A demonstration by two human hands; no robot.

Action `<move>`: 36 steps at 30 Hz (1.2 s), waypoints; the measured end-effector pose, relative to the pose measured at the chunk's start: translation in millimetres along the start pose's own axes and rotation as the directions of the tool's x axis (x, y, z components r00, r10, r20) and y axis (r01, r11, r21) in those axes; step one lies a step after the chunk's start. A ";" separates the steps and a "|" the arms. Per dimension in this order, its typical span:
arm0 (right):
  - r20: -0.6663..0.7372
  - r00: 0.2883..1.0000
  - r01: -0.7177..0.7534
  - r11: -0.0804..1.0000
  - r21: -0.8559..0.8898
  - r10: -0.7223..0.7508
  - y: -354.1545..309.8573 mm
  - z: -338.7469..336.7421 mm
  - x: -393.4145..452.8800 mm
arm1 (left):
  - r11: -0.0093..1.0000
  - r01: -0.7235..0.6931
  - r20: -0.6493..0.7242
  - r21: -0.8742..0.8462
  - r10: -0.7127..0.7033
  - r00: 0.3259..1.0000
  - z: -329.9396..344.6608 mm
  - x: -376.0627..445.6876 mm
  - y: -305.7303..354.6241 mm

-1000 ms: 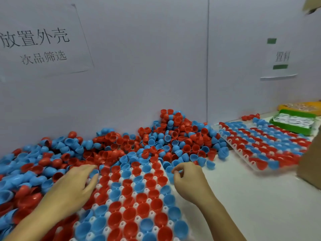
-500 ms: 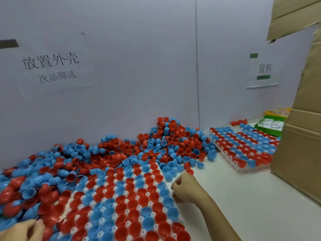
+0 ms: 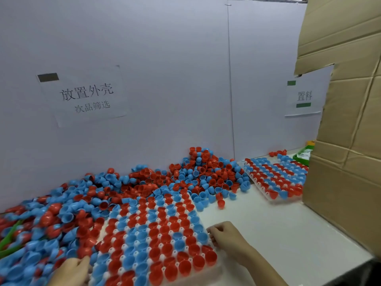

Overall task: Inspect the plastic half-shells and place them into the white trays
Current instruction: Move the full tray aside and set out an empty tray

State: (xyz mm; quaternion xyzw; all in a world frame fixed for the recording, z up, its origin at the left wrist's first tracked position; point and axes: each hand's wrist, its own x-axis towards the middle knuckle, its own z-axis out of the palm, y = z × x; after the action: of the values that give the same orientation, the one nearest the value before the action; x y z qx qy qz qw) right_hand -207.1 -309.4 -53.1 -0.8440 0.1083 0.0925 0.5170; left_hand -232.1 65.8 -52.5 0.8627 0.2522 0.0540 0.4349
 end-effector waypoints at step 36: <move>0.092 0.988 -0.118 0.992 -0.034 0.121 -20.6 -2.9 18.2 | 0.870 0.251 0.278 -0.423 -0.140 0.950 -4.9 -23.1 -1.8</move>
State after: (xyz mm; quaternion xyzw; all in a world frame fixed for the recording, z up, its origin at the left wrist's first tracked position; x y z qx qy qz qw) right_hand -183.8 -304.5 -39.2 -0.8380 0.1330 0.1645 0.5030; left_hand -254.3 59.1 -47.9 0.7073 0.2652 -0.0371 0.6543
